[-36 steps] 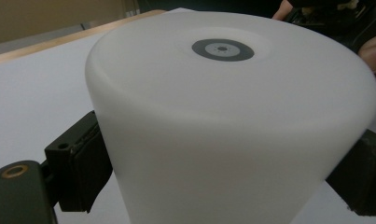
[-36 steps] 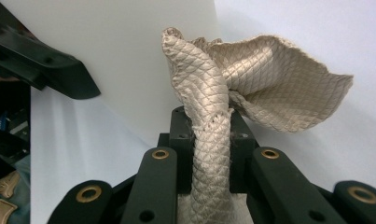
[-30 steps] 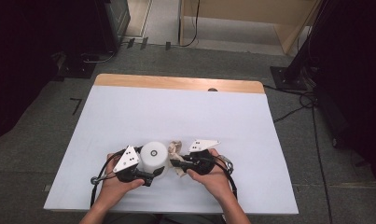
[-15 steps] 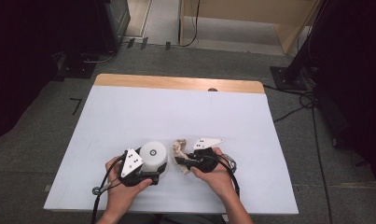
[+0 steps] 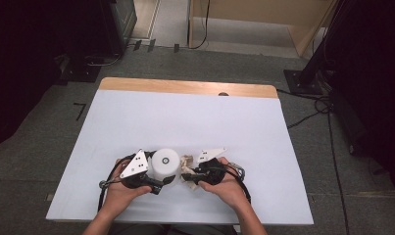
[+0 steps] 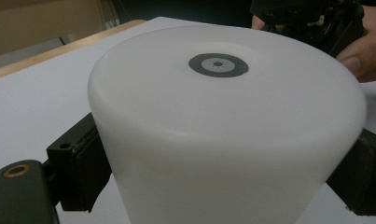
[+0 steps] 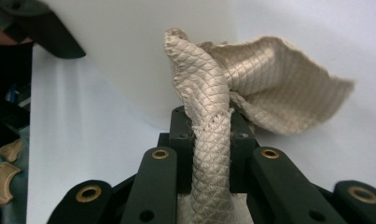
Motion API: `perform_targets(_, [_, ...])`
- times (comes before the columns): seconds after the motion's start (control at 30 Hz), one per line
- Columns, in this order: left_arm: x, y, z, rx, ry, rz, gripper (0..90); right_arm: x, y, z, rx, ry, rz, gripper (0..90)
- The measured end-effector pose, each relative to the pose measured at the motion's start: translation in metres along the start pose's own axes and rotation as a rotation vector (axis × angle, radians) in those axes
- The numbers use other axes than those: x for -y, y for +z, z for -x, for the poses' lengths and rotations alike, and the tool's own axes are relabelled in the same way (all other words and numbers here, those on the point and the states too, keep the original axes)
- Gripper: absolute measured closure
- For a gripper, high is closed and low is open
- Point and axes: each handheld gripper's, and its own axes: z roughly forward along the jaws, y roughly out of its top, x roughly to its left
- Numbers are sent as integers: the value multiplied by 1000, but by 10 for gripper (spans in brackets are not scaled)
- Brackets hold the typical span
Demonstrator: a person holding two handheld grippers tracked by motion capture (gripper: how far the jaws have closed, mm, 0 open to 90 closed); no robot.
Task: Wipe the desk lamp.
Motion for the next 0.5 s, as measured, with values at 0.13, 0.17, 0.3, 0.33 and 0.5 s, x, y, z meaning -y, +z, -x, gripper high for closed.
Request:
perform_targets(0.13, [0,1,1,-11,-5,-5,83,-2,-2,-3,6,-12,11,777])
perform_targets(0.17, [0,1,2,-13,-10,-4,83,-3,-3,-4,8,-17,16,777])
perform_targets(0.3, [1,1,2,-15,-22,1,82,-9,-13,-8,-4,-14,63,777])
perform_targets(0.33, [1,1,2,-16,-24,1,82,-10,-16,-9,-8,-20,78,777])
perform_targets(0.5, [1,1,2,-18,-25,2,81,-24,-37,-21,-6,-55,178,778])
